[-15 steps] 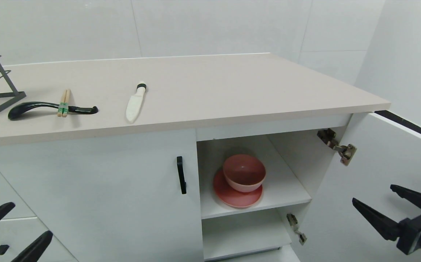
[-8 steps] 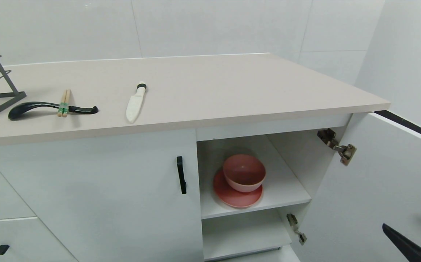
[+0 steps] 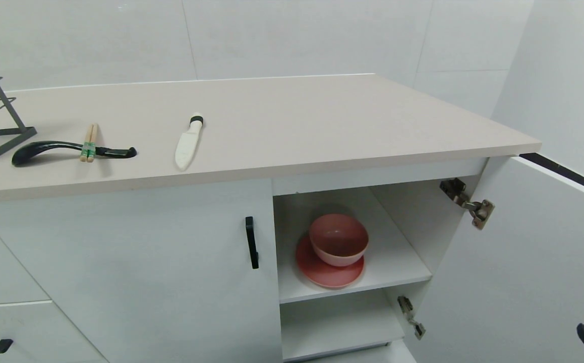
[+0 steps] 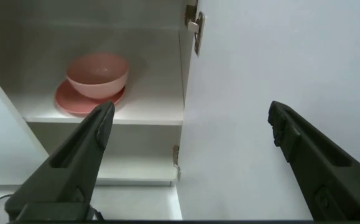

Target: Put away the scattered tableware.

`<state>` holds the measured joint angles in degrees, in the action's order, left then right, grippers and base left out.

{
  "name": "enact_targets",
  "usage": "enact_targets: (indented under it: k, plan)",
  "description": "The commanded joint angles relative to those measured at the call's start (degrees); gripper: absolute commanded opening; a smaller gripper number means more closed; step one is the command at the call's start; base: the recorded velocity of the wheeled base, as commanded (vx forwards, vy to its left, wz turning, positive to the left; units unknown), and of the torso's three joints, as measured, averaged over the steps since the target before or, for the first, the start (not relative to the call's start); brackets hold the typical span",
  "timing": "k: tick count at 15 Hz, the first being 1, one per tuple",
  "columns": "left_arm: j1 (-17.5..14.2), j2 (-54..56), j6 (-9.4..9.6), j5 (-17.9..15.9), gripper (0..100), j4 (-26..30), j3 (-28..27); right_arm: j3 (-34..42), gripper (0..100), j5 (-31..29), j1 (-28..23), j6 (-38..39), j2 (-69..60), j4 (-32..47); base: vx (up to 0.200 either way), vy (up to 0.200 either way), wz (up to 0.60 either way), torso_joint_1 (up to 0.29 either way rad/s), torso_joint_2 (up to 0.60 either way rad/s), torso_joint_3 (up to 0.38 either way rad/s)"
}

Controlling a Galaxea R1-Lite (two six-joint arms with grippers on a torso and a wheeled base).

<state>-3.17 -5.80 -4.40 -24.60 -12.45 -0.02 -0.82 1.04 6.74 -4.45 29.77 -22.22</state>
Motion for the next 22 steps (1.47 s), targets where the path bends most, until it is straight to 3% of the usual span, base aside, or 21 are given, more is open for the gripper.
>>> enact_targets:
  k: [1, 3, 4, 6, 7, 9, 10, 11, 14, 20, 22]
  plan:
    - [0.27, 1.32, 0.62, 0.34, 100, 2.51, 0.02, 0.11, 100, 0.11, -0.06, -1.97, -7.53, 5.17, 0.0, 0.0, 0.0, 0.0, 0.0, 0.0]
    - [0.27, 1.32, 1.76, 1.57, 100, 6.12, 0.02, -0.06, 100, 0.11, -0.15, -2.93, -12.89, 10.97, 0.0, 0.0, 0.0, 0.0, 0.0, 0.0]
    - [0.27, 1.32, 3.43, 1.75, 100, 7.96, 0.02, -0.06, 100, 0.11, -0.33, -2.93, -14.12, 12.12, 0.0, 0.0, 0.0, 0.0, 0.0, 0.0]
    - [0.27, 1.32, 5.28, 2.72, 100, 7.96, 0.02, 0.38, 100, 0.19, -2.0, -2.76, -17.29, 14.14, 0.0, 0.0, 0.0, 0.0, 0.0, 0.0]
    - [0.27, 1.32, 6.77, 4.83, 100, 7.96, 0.02, 0.38, 100, 1.07, -3.05, -2.76, -20.8, 17.48, 0.0, 0.0, 0.0, 0.0, 0.0, 0.0]
    - [0.27, 1.32, 11.7, 10.19, 100, 7.96, 0.02, -0.59, 100, 2.22, -4.1, -2.41, -25.46, 22.66, 0.0, 0.0, 0.0, 0.0, 0.0, 0.0]
    - [0.27, 1.32, 12.57, 11.77, 100, 7.96, 0.02, -0.59, 100, 2.22, -4.46, -2.32, -25.55, 22.58, 0.0, 0.0, 0.0, 0.0, 0.0, 0.0]
    - [0.18, 1.32, 12.66, 17.57, 100, 7.96, 0.02, -0.59, 100, 2.48, -5.51, -2.14, -25.9, 22.84, 0.0, 0.0, 0.0, 0.0, 0.0, 0.0]
    - [0.18, 1.32, 12.14, 26.71, 100, 7.96, 0.02, -0.5, 100, 2.3, -7.01, -0.65, -28.1, 22.75, 0.0, 0.0, 0.0, 0.0, 0.0, 0.0]
    - [0.18, 1.32, 11.7, 27.24, 100, 8.14, 0.02, 0.64, 100, 2.13, -6.83, 1.11, -28.89, 22.4, 0.0, 0.0, 0.0, 0.0, 0.0, 0.0]
    - [0.27, 1.32, 12.57, 27.24, 100, 8.14, 0.02, 0.73, 100, 1.86, -6.83, 3.31, -28.89, 22.49, 0.0, 0.0, 0.0, 0.0, 0.0, 0.0]
